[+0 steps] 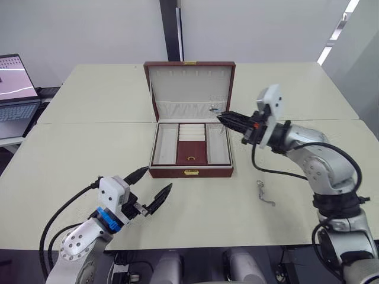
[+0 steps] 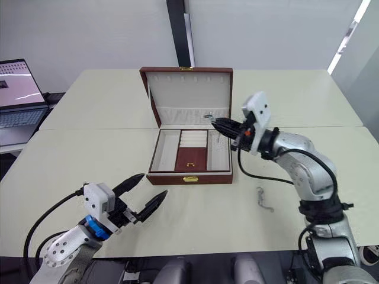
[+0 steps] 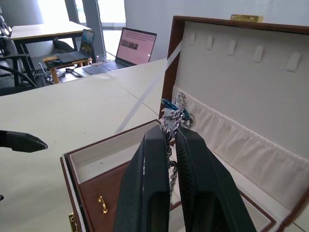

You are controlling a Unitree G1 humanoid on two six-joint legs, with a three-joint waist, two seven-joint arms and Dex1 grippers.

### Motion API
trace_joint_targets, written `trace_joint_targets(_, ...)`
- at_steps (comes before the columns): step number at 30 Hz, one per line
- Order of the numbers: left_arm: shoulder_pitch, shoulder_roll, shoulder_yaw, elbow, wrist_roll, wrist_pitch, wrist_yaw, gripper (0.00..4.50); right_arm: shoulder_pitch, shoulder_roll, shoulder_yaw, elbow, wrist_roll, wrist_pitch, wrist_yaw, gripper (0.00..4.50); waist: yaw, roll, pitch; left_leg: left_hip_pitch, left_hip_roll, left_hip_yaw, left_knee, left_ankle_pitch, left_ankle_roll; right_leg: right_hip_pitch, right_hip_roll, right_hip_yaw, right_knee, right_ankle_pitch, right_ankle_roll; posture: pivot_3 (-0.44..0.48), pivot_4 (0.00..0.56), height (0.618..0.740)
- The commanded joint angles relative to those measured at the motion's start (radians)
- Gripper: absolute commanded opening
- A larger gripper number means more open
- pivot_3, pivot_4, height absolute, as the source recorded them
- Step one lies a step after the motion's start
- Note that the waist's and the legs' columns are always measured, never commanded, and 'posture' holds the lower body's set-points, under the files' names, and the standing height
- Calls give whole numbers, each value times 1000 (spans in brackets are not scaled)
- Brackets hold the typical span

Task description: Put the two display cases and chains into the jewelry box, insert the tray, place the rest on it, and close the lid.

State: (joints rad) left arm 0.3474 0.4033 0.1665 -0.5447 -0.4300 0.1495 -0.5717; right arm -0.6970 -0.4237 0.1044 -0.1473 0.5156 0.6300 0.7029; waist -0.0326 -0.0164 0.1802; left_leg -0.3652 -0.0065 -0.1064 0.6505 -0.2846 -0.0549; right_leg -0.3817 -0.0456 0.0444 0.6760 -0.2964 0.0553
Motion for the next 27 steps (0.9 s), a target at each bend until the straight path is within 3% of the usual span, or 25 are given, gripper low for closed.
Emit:
trace_joint_targets(1, 14, -24, 25, -80, 3, 10, 70, 4500, -57, 38, 39, 44, -34, -45, 36, 4, 2, 0, 0, 0, 0, 0, -1, 0, 0, 0, 0, 0, 0, 0, 0, 0, 150, 740)
trace_joint_targets(13, 136, -103, 39, -173, 15, 14, 188, 4500, -226, 236, 172, 331, -194, -170, 94, 4, -8, 0, 0, -1, 0, 0, -4, 0, 0, -5, 0, 1, 1, -1, -1, 0, 150, 740)
trace_joint_targets(27, 174, -137, 22, -140, 52, -48, 184, 4500, -261, 357, 218, 503, -327, -280, 114, 4, -9, 0, 0, -1, 0, 1, -5, 0, -1, -6, 0, 0, 1, -1, -2, 0, 150, 740)
